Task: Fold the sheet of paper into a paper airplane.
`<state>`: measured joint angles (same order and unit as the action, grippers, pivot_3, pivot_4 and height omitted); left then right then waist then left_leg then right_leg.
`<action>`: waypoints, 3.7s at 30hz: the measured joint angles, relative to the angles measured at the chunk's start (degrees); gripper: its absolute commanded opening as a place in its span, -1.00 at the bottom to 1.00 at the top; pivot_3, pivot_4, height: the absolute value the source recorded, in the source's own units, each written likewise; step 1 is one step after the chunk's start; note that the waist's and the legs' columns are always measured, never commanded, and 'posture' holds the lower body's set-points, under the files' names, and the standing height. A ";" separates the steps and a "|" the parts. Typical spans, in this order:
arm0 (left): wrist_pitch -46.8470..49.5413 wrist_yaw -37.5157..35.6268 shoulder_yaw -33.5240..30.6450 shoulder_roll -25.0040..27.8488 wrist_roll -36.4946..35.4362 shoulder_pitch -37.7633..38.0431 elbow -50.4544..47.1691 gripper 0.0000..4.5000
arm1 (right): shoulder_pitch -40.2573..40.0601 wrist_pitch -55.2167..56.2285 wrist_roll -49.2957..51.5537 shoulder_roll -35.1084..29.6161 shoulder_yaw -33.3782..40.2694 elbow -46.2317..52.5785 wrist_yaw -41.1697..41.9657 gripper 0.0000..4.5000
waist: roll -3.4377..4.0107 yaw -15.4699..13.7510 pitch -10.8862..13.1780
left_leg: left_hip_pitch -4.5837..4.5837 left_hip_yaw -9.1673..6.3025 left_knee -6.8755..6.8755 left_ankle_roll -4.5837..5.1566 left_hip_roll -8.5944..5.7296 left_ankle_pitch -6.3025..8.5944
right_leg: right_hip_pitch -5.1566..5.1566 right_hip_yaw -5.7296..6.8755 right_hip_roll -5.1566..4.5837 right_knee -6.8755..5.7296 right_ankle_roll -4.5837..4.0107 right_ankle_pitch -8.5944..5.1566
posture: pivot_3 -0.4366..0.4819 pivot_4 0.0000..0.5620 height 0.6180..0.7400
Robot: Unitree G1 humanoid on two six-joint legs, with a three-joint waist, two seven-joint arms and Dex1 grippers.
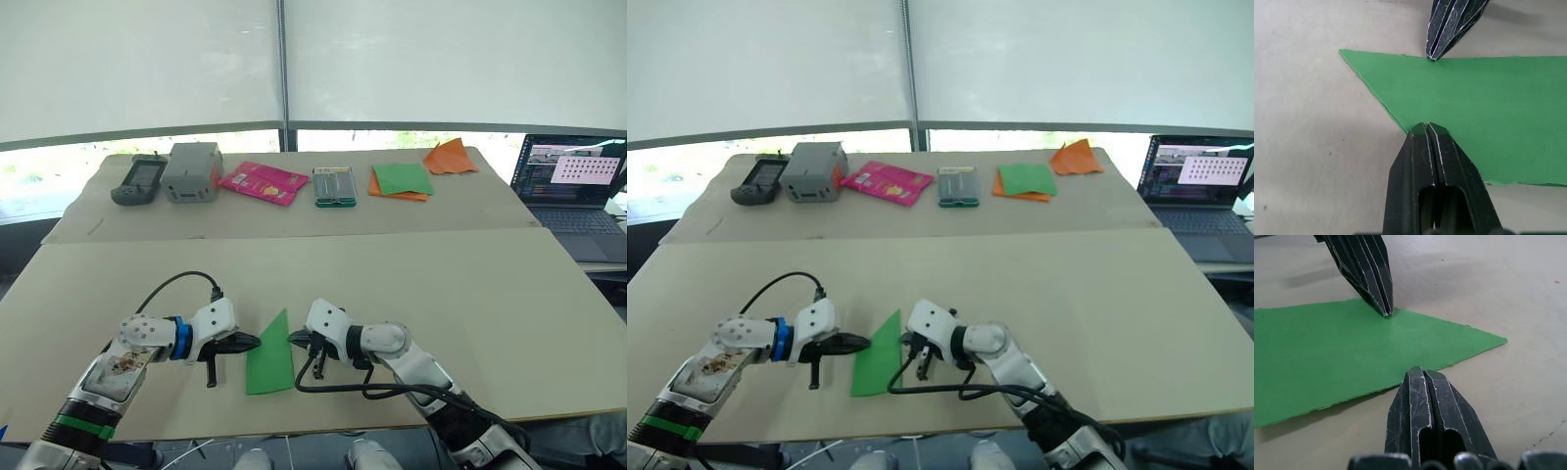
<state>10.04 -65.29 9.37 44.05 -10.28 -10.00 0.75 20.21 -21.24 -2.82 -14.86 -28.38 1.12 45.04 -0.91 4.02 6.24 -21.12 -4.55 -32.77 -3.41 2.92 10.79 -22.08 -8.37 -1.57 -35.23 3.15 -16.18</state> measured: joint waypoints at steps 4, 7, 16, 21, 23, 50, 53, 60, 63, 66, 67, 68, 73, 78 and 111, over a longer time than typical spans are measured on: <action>-0.21 0.23 0.37 -0.01 0.10 -0.38 -0.02 -0.98 | 2.18 -2.42 2.14 0.15 2.32 -1.06 0.51 -1.00 | -0.13 -0.08 0.13 | -0.06 0.00 -0.01 0.00 -0.01 0.00 | -0.03 -0.01 0.00 0.00 0.02 0.01 | -0.05 -0.47 1.00; -0.37 0.14 0.40 0.00 0.10 -0.46 -0.01 -0.98 | 4.26 -2.87 3.43 0.24 4.56 -1.71 0.55 -1.00 | -0.07 -0.12 0.18 | -0.08 0.01 -0.02 0.00 -0.01 0.00 | -0.04 -0.01 0.00 0.01 0.03 0.02 | -0.05 -0.47 1.00; -0.51 0.44 0.50 0.01 0.10 -0.52 0.04 -0.98 | 5.61 -1.89 3.71 3.64 3.42 -5.97 0.66 -1.00 | -0.05 -0.09 0.19 | -0.09 0.00 -0.01 0.01 -0.01 0.00 | -0.03 -0.02 0.01 0.00 0.03 0.02 | -0.05 -0.47 1.00; -1.06 0.66 0.50 0.09 0.11 -0.27 0.03 -0.98 | 7.02 -0.18 3.38 4.46 2.66 -9.30 0.63 -1.00 | -0.03 -0.06 0.20 | -0.08 0.00 -0.01 0.01 -0.01 -0.01 | -0.03 -0.01 0.01 -0.01 0.03 0.02 | -0.05 -0.47 1.00; -1.08 0.70 0.50 0.11 0.11 -0.23 0.03 -0.98 | 7.60 0.22 3.04 4.31 2.47 -10.09 0.74 -1.00 | -0.03 -0.05 0.20 | -0.07 0.00 -0.01 0.01 -0.01 -0.01 | -0.03 -0.01 0.01 -0.01 0.03 0.02 | -0.05 -0.47 1.00; -1.33 0.77 0.66 0.37 0.82 -0.06 0.12 -0.98 | 2.03 -0.55 1.70 0.68 -1.72 -2.45 3.30 -1.00 | 0.08 -0.01 -0.04 | -0.01 0.00 0.00 0.00 -0.01 0.00 | 0.01 -0.02 0.01 -0.01 0.00 0.00 | -0.05 -0.47 1.00; -1.35 0.77 0.68 0.37 0.93 -0.08 0.13 -0.98 | 1.45 -0.80 1.73 0.33 -2.36 -1.44 3.69 -1.00 | 0.09 -0.01 -0.05 | -0.01 0.00 0.00 0.00 -0.01 0.00 | 0.00 -0.02 0.01 -0.01 0.00 0.00 | -0.05 -0.47 1.00; -1.36 0.78 0.73 0.37 0.96 -0.09 0.05 -0.98 | -0.35 -2.49 1.80 -0.64 -2.87 1.40 4.64 -1.00 | 0.08 -0.02 -0.05 | -0.02 0.01 0.00 0.00 -0.01 0.00 | 0.00 -0.02 0.01 0.00 -0.01 -0.01 | -0.05 -0.47 1.00; -1.37 0.79 0.76 0.37 0.98 -0.10 0.04 -0.98 | -1.22 -2.65 1.83 -1.31 -3.01 2.70 4.84 -1.00 | 0.08 -0.03 -0.06 | -0.02 0.01 0.00 0.00 -0.01 0.00 | 0.00 -0.02 0.01 0.02 -0.01 -0.01 | -0.05 -0.47 1.00; -1.41 0.80 0.75 0.37 0.99 0.01 0.04 -0.98 | -2.63 -2.74 1.89 -2.17 -3.23 4.52 4.92 -1.00 | 0.07 -0.05 -0.09 | -0.02 0.01 0.00 -0.01 -0.01 0.01 | 0.00 -0.02 0.00 0.04 -0.01 -0.02 | -0.05 -0.47 1.00; -1.41 0.80 0.74 0.37 0.99 0.04 0.04 -0.98 | -2.91 -2.74 1.90 -2.36 -3.34 4.86 4.92 -1.00 | 0.06 -0.04 -0.11 | -0.02 0.01 0.00 -0.01 -0.01 0.01 | 0.00 -0.02 0.00 0.04 -0.01 -0.02 | -0.05 -0.47 1.00; -1.41 0.80 0.74 0.37 1.00 0.06 0.05 -0.98 | -3.23 -2.74 1.90 -2.69 -3.55 5.42 4.92 -1.00 | 0.06 -0.04 -0.13 | -0.02 0.01 0.00 -0.01 -0.01 0.01 | 0.00 -0.02 0.00 0.05 -0.02 -0.02 | -0.05 -0.47 1.00; -1.40 0.77 0.74 0.38 1.03 0.09 0.04 -0.98 | -3.50 -2.74 1.89 -3.62 -4.37 6.47 4.96 -1.00 | 0.01 -0.04 -0.18 | -0.02 0.01 0.00 -0.02 -0.01 0.01 | 0.00 -0.02 0.00 0.05 -0.03 -0.03 | -0.05 -0.47 1.00; -1.40 0.70 0.74 0.39 1.06 0.13 0.08 -0.98 | -3.76 -2.74 1.87 -4.08 -4.78 7.03 4.96 -1.00 | 0.01 -0.04 -0.27 | -0.02 0.01 0.01 -0.02 -0.01 0.02 | 0.00 -0.02 -0.01 0.07 -0.03 -0.03 | -0.05 -0.47 1.00; -1.41 0.09 0.92 0.45 1.18 -0.46 1.22 -0.98 | -5.99 -4.31 2.25 -11.39 -8.73 15.82 10.11 -1.00 | -0.05 -0.15 -0.45 | -0.03 0.03 0.01 -0.21 0.00 0.17 | 0.00 -0.02 -0.02 0.14 -0.02 -0.16 | -0.05 -0.47 1.00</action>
<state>8.63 -65.20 10.29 44.50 -9.10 -10.45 1.96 14.22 -25.55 -0.57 -26.24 -37.11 16.94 55.15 -0.95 3.87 5.79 -21.15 -4.52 -32.76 -3.62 2.92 10.96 -22.08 -8.39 -1.59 -35.09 3.12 -16.34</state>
